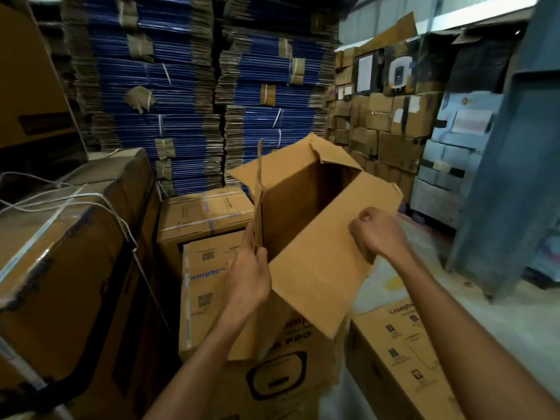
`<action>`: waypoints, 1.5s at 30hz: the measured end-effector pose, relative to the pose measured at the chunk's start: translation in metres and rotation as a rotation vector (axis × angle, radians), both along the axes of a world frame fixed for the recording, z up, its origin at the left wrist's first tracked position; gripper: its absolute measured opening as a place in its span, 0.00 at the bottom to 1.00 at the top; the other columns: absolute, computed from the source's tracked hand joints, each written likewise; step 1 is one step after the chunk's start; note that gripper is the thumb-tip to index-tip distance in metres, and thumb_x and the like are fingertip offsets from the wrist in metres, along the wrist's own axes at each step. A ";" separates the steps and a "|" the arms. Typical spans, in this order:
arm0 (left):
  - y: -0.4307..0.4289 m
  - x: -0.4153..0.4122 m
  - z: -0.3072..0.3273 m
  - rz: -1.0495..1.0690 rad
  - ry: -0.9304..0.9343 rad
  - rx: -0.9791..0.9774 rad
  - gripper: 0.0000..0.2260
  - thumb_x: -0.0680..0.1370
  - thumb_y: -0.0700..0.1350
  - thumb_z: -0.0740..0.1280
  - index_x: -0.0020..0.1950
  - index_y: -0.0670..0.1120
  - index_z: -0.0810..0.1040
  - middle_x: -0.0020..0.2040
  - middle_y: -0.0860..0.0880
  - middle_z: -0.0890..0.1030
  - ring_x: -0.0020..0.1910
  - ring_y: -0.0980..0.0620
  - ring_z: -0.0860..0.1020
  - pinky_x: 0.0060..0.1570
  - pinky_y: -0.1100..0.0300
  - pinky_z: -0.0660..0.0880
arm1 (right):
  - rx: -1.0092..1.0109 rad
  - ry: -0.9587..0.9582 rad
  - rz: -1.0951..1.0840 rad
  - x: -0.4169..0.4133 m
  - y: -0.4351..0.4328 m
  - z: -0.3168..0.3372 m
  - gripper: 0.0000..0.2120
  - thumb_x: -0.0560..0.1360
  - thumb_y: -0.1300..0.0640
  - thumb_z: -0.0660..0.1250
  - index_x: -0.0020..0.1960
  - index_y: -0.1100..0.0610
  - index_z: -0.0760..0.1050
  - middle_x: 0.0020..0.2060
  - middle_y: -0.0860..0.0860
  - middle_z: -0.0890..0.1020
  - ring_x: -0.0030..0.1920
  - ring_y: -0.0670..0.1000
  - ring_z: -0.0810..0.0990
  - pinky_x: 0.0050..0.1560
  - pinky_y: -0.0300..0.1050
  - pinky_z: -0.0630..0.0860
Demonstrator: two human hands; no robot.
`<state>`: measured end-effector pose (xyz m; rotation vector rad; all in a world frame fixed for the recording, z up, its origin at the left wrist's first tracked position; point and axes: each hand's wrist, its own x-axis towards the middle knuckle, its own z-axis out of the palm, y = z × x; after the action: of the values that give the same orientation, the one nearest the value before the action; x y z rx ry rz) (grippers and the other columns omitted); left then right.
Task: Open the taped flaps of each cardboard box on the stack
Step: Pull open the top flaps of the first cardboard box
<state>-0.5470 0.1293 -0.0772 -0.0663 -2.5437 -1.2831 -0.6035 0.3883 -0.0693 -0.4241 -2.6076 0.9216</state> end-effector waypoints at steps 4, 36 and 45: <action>0.008 -0.012 0.012 -0.021 -0.014 -0.032 0.15 0.87 0.47 0.52 0.71 0.47 0.70 0.45 0.50 0.75 0.43 0.50 0.74 0.39 0.55 0.67 | -0.575 0.221 -0.158 0.053 -0.030 -0.044 0.32 0.81 0.40 0.62 0.80 0.52 0.58 0.78 0.54 0.65 0.73 0.60 0.69 0.71 0.62 0.68; 0.037 -0.061 0.047 0.059 -0.208 1.044 0.11 0.84 0.50 0.58 0.56 0.43 0.74 0.56 0.40 0.83 0.51 0.41 0.83 0.45 0.46 0.84 | -1.650 -0.024 0.385 0.078 -0.142 -0.036 0.34 0.77 0.36 0.66 0.77 0.51 0.63 0.71 0.64 0.72 0.64 0.66 0.79 0.72 0.64 0.69; 0.068 -0.015 -0.010 -0.167 -0.413 1.483 0.15 0.81 0.45 0.67 0.68 0.47 0.74 0.61 0.41 0.81 0.60 0.39 0.79 0.50 0.40 0.81 | -1.798 0.511 -0.202 0.071 -0.035 -0.043 0.13 0.84 0.55 0.62 0.66 0.59 0.73 0.61 0.62 0.81 0.59 0.61 0.81 0.52 0.60 0.80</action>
<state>-0.5617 0.1977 -0.0876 0.3226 -1.1866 -3.0616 -0.5322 0.3536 -0.1128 -0.6334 -0.6667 2.5470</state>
